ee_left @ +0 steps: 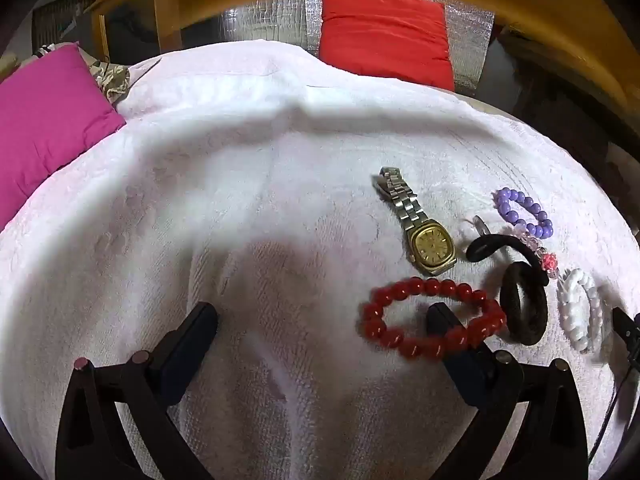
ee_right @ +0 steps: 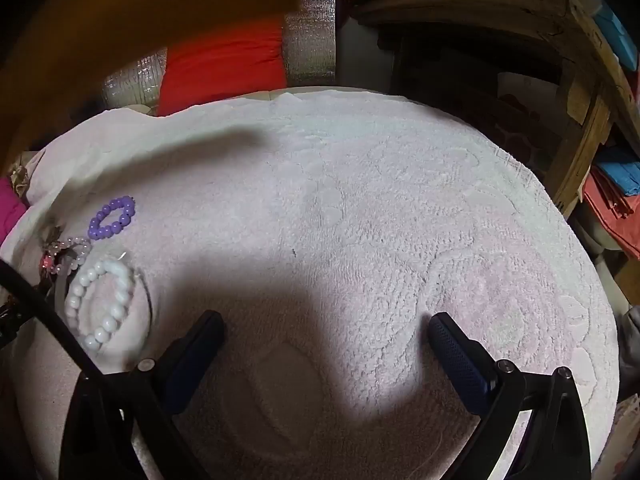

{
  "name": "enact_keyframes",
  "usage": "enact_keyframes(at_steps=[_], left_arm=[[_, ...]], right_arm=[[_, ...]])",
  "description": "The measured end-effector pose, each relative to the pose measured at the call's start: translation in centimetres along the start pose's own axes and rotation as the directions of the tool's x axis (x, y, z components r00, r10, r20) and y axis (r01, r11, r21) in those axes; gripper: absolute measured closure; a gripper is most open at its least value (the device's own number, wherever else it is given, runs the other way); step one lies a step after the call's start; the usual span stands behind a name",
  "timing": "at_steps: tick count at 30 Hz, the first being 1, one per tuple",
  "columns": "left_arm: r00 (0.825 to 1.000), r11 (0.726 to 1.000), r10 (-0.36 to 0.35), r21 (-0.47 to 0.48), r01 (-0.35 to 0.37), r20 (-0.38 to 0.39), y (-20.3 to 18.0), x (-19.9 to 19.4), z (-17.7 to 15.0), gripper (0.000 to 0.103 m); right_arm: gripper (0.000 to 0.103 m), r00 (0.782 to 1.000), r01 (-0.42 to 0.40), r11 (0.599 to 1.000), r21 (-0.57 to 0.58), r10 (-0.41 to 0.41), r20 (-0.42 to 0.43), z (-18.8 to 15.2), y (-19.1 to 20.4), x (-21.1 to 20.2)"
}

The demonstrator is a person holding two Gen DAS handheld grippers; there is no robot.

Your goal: Organize jewelry

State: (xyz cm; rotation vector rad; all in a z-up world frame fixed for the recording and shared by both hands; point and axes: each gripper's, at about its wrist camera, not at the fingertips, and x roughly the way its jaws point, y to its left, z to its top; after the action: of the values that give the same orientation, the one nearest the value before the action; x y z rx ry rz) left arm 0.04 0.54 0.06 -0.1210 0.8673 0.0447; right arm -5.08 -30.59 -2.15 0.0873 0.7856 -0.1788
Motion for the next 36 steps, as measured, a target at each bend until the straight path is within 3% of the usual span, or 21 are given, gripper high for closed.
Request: enact_keyframes(at_steps=[10,23,29,34,36], left_arm=[[1.000,0.999,0.028,0.023,-0.028,0.004,0.2,0.3,0.0,0.000],[0.999,0.999,0.034,0.030,-0.034,0.006,-0.4,-0.1,-0.1,0.000],[0.999,0.999,0.034,0.030,-0.034,0.005,-0.4,-0.1,0.0,0.000],[0.999,0.998,0.052,0.021,-0.052,0.001,-0.8,0.0,0.1,0.000],[0.997,0.996,0.082,0.018,-0.082,-0.001,-1.4,0.0,0.2,0.000]], right_arm=[[0.000,1.000,0.003,1.000,-0.003,-0.003,0.009,-1.1,0.4,-0.2],[0.000,1.000,0.013,1.000,-0.003,-0.013,-0.019,-0.1,0.1,-0.3],[0.000,0.984,-0.070,0.996,0.048,0.077,-0.163,0.1,-1.0,-1.2],[0.000,0.930,-0.122,0.991,-0.053,0.096,-0.355,0.2,-0.1,-1.9],[0.000,0.938,-0.159,0.987,-0.033,0.141,-0.318,-0.1,-0.2,-3.5]])
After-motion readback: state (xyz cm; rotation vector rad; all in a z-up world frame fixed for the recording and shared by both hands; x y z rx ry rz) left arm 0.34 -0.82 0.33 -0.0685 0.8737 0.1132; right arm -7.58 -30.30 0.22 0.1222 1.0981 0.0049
